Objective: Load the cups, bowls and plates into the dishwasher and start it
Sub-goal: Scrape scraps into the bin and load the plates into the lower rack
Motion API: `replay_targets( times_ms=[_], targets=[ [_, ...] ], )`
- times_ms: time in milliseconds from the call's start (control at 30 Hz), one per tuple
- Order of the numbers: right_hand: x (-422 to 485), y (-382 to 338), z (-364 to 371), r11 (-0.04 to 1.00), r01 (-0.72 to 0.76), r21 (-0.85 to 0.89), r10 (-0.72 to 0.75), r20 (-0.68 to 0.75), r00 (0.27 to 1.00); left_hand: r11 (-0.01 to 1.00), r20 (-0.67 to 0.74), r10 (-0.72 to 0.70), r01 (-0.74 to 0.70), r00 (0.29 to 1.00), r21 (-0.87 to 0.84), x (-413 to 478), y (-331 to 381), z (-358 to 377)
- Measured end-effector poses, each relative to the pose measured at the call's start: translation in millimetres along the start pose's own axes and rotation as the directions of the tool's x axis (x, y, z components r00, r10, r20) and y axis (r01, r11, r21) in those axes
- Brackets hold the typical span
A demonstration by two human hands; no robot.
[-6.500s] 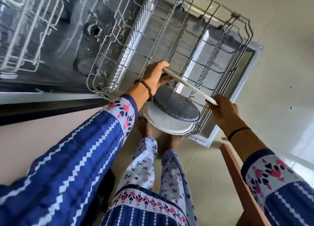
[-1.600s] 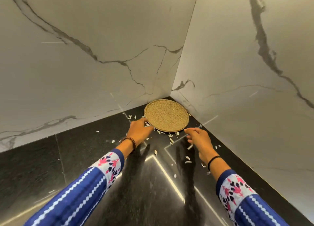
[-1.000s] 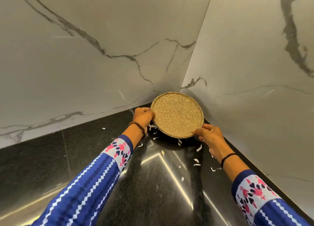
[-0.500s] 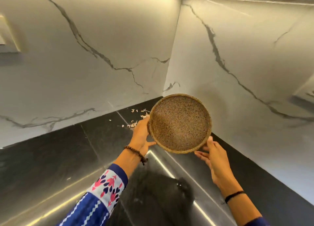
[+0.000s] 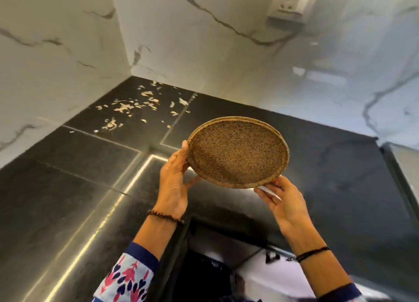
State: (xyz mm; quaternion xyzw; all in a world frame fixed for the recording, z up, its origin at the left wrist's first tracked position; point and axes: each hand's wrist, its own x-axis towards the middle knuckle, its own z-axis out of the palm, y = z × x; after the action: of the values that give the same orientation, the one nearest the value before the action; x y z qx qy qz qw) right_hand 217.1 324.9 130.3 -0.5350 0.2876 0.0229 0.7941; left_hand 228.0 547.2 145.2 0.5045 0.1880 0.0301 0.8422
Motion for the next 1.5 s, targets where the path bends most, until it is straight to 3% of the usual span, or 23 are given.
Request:
replay_targets(
  times_ms=[167,400,700,933,1133,1333,1500],
  targets=[
    [-55,23,-71,0.999,0.019,0.045,-0.01,-0.194,0.981,0.986,0.192,-0.13,0.107,0.973,0.125,-36,-33,14],
    [-124,44,-157,0.979,0.103,0.175,-0.013,-0.448,0.894,0.944,0.423,-0.294,0.19,0.857,0.27,-90,-82,58],
    [-188,80,-268,0.876,0.186,0.445,0.163,-0.636,0.754,0.867,0.541,-0.46,0.226,0.704,0.444,-179,-165,109],
    [-230,120,-388,0.707,0.277,0.651,0.342,-0.657,0.672,0.756,0.531,-0.605,0.218,0.593,0.617,-265,-248,146],
    [-258,155,-494,0.673,0.289,0.681,0.398,-0.662,0.635,0.61,0.421,-0.759,0.319,0.496,0.725,-335,-326,175],
    [-257,178,-586,0.661,0.32,0.679,0.394,-0.677,0.621,0.551,0.396,-0.804,0.304,0.443,0.778,-375,-415,194],
    [-246,212,-654,0.593,0.366,0.718,0.465,-0.675,0.573,0.471,0.326,-0.858,0.357,0.397,0.806,-391,-491,217]
  ],
)
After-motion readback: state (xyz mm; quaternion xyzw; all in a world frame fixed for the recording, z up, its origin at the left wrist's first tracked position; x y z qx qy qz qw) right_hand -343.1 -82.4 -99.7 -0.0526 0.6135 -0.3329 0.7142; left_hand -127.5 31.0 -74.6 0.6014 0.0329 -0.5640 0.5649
